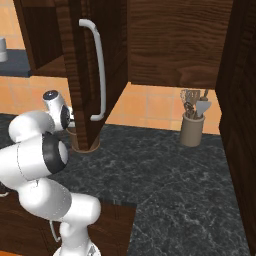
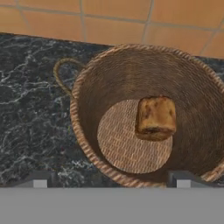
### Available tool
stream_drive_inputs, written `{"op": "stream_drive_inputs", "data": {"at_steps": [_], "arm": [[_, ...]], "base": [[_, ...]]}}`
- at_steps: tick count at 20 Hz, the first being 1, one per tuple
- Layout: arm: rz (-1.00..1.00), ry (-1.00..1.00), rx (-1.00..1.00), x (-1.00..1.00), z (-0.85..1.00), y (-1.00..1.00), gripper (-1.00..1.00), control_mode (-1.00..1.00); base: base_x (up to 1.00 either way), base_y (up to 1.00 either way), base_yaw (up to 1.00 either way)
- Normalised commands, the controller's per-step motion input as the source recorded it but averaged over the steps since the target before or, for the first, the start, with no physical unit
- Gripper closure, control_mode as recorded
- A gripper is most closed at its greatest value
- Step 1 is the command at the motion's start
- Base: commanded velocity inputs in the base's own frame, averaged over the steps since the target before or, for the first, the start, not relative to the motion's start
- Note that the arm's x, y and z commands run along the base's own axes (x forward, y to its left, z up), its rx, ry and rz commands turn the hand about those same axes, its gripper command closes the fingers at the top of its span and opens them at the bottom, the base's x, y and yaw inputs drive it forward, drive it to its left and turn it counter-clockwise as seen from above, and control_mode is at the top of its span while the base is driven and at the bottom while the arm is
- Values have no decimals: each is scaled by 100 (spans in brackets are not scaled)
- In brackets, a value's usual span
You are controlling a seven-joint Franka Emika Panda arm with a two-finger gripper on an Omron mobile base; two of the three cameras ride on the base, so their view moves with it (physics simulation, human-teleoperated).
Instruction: Open the cabinet, pick up the bread from the cabinet and place it in the basket. Then move the basket to the dining counter.
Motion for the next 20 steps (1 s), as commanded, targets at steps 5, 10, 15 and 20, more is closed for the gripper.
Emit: {"op": "stream_drive_inputs", "data": {"at_steps": [5,10,15,20], "arm": [[27,6,-2,2,21,22,-100,-100],[13,5,-19,0,-27,25,-100,-100],[2,16,-12,36,-20,2,-100,-100],[3,25,-6,60,-24,0,-100,-100]], "base": [[0,0,0],[0,0,0],[0,0,0],[0,0,0]]}}
